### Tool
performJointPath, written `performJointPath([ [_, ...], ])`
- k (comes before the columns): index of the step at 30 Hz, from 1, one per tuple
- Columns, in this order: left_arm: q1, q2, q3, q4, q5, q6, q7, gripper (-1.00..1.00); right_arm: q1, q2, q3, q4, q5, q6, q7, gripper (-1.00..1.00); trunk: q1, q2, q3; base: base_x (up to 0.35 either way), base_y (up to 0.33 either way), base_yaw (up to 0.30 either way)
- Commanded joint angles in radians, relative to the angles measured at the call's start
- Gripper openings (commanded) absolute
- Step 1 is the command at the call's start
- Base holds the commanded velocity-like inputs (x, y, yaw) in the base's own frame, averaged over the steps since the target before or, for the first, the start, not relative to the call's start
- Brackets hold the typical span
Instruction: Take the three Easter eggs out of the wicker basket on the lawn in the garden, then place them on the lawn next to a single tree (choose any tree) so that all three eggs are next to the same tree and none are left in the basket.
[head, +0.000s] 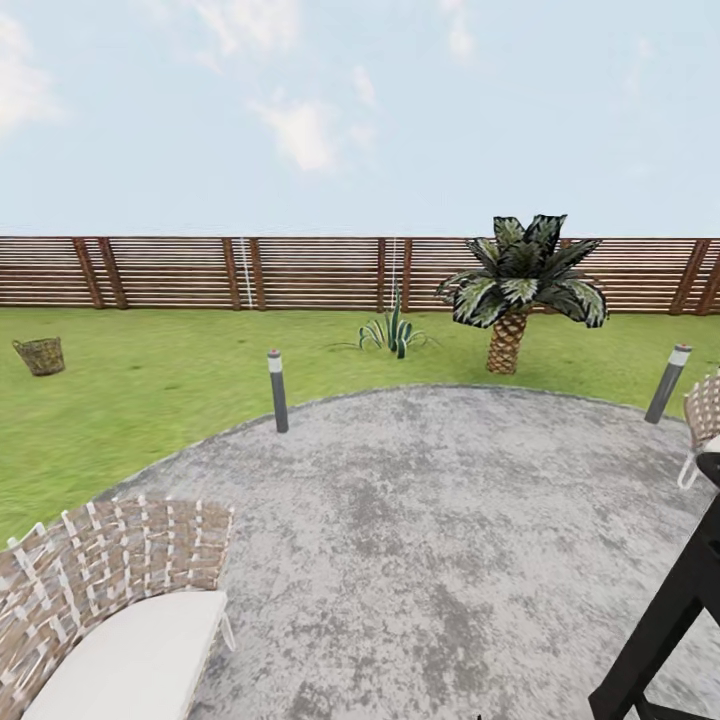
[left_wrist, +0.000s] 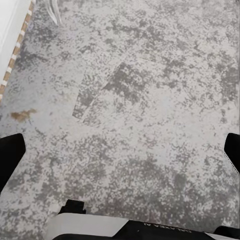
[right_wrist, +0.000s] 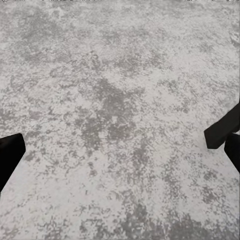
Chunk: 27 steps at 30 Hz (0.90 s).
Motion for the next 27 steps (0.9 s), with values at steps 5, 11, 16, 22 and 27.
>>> performJointPath([
  [5, 0.000, 0.000, 0.000, 0.001, 0.005, -0.004, 0.000, 1.00, 0.000, 0.000, 0.001, 0.001, 0.000, -0.003, -0.003, 1.00, 0.001, -0.001, 0.000, 0.331, 0.000, -0.019],
  [11, 0.000, 0.000, 0.000, 0.001, 0.004, -0.004, 0.001, 1.00, 0.000, 0.000, 0.001, 0.001, 0.000, -0.005, -0.003, 1.00, 0.001, -0.001, 0.002, 0.331, 0.000, -0.163],
  [16, 0.000, -0.001, 0.001, 0.001, 0.005, -0.004, 0.001, 1.00, 0.000, 0.000, 0.001, 0.001, 0.000, -0.006, -0.003, 1.00, 0.001, -0.001, 0.002, 0.331, 0.000, -0.043],
  [22, 0.000, -0.001, 0.000, 0.001, 0.004, -0.004, 0.001, 1.00, 0.000, 0.000, 0.001, 0.001, -0.001, -0.006, -0.003, 1.00, 0.001, -0.001, 0.002, 0.331, 0.000, -0.004],
  [27, 0.000, -0.001, -0.001, 0.001, 0.003, -0.004, 0.001, 1.00, 0.000, 0.000, 0.001, 0.001, -0.003, -0.006, -0.003, 1.00, 0.001, -0.001, 0.002, 0.331, -0.038, 0.000],
])
